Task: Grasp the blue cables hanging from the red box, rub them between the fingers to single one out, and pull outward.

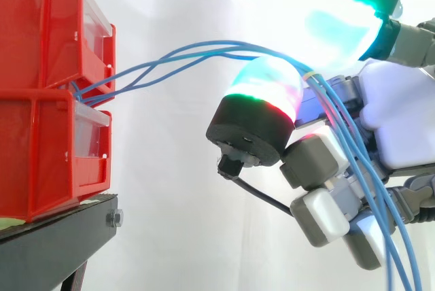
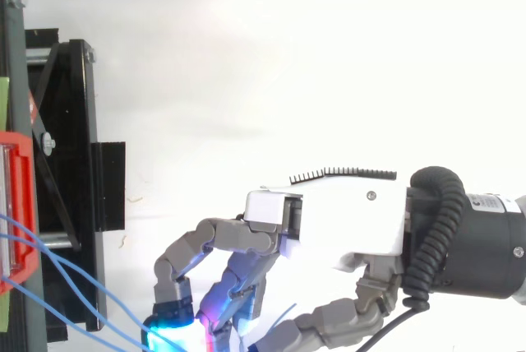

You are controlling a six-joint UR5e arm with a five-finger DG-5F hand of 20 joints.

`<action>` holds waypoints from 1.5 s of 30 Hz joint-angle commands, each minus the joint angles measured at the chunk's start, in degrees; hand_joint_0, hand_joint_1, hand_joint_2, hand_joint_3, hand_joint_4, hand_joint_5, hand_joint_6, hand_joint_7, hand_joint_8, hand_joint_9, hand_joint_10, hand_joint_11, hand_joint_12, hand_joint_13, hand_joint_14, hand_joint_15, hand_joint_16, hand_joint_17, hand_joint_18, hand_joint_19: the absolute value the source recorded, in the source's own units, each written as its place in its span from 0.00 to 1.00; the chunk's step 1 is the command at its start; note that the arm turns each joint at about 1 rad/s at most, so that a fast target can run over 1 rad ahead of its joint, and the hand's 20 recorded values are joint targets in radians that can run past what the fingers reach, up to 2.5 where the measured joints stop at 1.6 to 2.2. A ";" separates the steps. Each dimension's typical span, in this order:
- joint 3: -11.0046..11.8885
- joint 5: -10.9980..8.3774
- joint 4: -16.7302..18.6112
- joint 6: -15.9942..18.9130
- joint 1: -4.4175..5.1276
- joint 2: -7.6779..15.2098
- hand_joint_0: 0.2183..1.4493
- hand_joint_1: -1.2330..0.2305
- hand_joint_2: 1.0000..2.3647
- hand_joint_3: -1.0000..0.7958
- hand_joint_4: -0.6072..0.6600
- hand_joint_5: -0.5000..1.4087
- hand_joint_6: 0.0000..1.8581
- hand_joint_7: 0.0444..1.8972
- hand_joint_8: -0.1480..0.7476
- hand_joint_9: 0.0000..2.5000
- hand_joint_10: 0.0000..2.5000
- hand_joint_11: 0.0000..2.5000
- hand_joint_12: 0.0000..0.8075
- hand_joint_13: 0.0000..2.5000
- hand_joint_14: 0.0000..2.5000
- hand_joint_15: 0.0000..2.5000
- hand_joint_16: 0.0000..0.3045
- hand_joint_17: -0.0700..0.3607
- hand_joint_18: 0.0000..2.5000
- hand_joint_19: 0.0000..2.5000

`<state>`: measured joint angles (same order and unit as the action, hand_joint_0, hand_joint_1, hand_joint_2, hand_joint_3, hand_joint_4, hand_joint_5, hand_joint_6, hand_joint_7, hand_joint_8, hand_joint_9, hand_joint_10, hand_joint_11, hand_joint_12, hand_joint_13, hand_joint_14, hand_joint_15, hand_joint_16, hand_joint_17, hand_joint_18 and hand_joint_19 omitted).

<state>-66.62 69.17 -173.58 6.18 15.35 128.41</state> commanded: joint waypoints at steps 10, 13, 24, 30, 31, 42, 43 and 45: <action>0.09 0.00 0.00 0.06 -0.06 0.00 0.44 0.17 0.00 0.31 0.50 0.17 0.48 0.55 0.56 0.37 0.01 0.35 0.50 0.37 0.01 0.20 0.18 0.44 0.42 0.18; 0.09 0.00 0.00 -0.03 -0.06 0.00 0.47 0.16 0.00 0.28 0.49 0.17 0.48 0.55 0.52 0.36 0.01 0.34 0.49 0.36 0.01 0.20 0.17 0.44 0.41 0.17; 0.09 0.00 -0.70 -0.03 -0.06 -0.09 0.24 0.26 0.00 0.28 0.61 0.17 0.48 0.51 0.57 0.37 0.01 0.35 0.53 0.37 0.01 0.21 0.19 0.46 0.42 0.19; 0.18 0.00 -0.70 -0.03 0.03 -0.09 0.31 0.37 0.00 0.30 0.57 0.18 0.46 0.55 0.56 0.40 0.01 0.34 0.51 0.37 0.01 0.21 0.18 0.45 0.42 0.21; 0.18 0.00 -0.70 -0.03 0.03 -0.09 0.32 0.36 0.00 0.32 0.57 0.18 0.47 0.56 0.57 0.40 0.01 0.34 0.51 0.37 0.01 0.21 0.18 0.45 0.42 0.21; 0.26 0.00 -0.70 -0.03 0.03 0.00 0.43 0.21 0.01 0.33 0.50 0.17 0.49 0.59 0.57 0.38 0.01 0.35 0.50 0.37 0.01 0.21 0.18 0.45 0.42 0.19; 0.26 0.00 -0.70 -0.03 0.03 -0.09 0.44 0.20 0.00 0.32 0.50 0.17 0.49 0.60 0.56 0.38 0.01 0.35 0.50 0.37 0.01 0.21 0.18 0.45 0.42 0.19; 0.26 0.00 -0.70 -0.03 0.12 0.00 0.48 0.20 0.00 0.29 0.46 0.17 0.48 0.66 0.55 0.37 0.01 0.35 0.50 0.36 0.01 0.20 0.18 0.44 0.41 0.18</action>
<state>-66.37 69.17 -174.29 6.16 15.41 128.36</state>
